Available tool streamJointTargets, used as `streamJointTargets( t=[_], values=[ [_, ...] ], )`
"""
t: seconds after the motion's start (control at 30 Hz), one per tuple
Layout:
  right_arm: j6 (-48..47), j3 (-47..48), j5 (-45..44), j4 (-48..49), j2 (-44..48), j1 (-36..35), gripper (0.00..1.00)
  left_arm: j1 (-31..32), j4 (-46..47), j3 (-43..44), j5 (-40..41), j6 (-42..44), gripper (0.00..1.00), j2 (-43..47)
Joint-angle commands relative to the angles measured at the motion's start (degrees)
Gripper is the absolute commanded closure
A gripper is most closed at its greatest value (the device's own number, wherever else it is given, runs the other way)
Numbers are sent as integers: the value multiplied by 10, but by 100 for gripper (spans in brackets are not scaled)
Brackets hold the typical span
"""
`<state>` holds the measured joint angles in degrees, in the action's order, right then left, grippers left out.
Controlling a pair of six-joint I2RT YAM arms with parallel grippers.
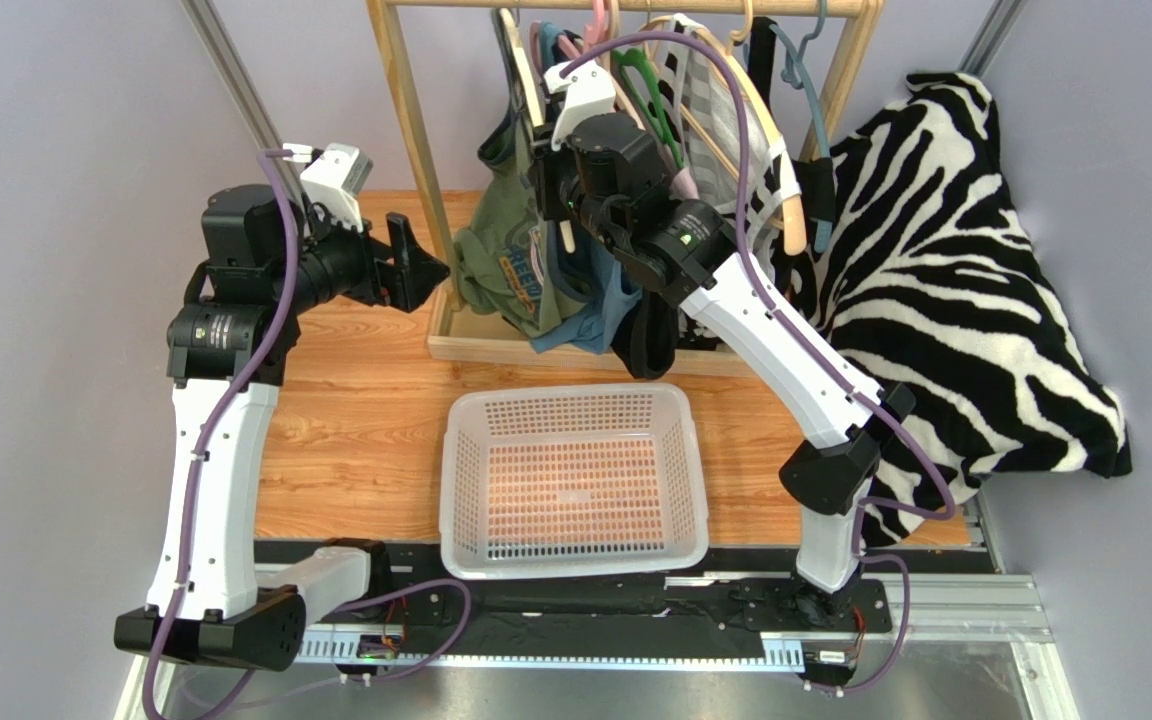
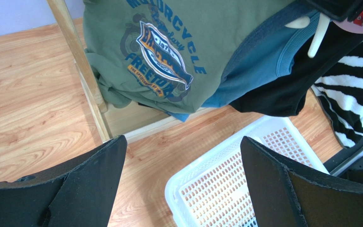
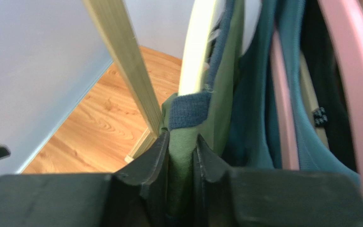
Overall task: Remove the tank top from the hanger
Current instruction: Pick up the hanger from the clothesline.
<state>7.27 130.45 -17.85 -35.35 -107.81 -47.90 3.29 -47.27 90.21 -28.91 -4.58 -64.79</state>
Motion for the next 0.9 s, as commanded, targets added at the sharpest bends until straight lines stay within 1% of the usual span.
streamJointTargets(
  t=[0.0, 0.03, 0.07, 0.2, 0.43, 0.57, 0.77, 0.83, 0.87],
  values=[
    [1, 27, 3, 11, 2, 2, 91, -2, 19, -9, -3, 9, 1, 18],
    [-3, 31, 2, 16, 2, 2, 98, -2, 20, -14, -3, 10, 1, 20],
    [-6, 34, -2, 17, 2, 3, 100, -2, 20, -14, -3, 10, 1, 21],
    [-34, 38, -14, 43, 9, 1, 100, -2, 21, -21, 1, 12, 2, 24],
    [-75, 27, -29, 141, 44, -4, 100, -2, 23, -31, 8, 17, 2, 20],
    [-89, 38, -32, 152, 46, -4, 100, -2, 22, -38, 11, 19, 2, 20],
    [-80, -22, -36, 149, 73, -11, 100, -2, 17, -40, 5, 21, 2, 23],
    [-81, -70, -38, 143, 93, -23, 100, -2, 11, -34, 2, 23, 2, 23],
    [-82, -92, -36, 139, 116, -28, 100, -2, 8, -30, 0, 23, 2, 22]
  ],
)
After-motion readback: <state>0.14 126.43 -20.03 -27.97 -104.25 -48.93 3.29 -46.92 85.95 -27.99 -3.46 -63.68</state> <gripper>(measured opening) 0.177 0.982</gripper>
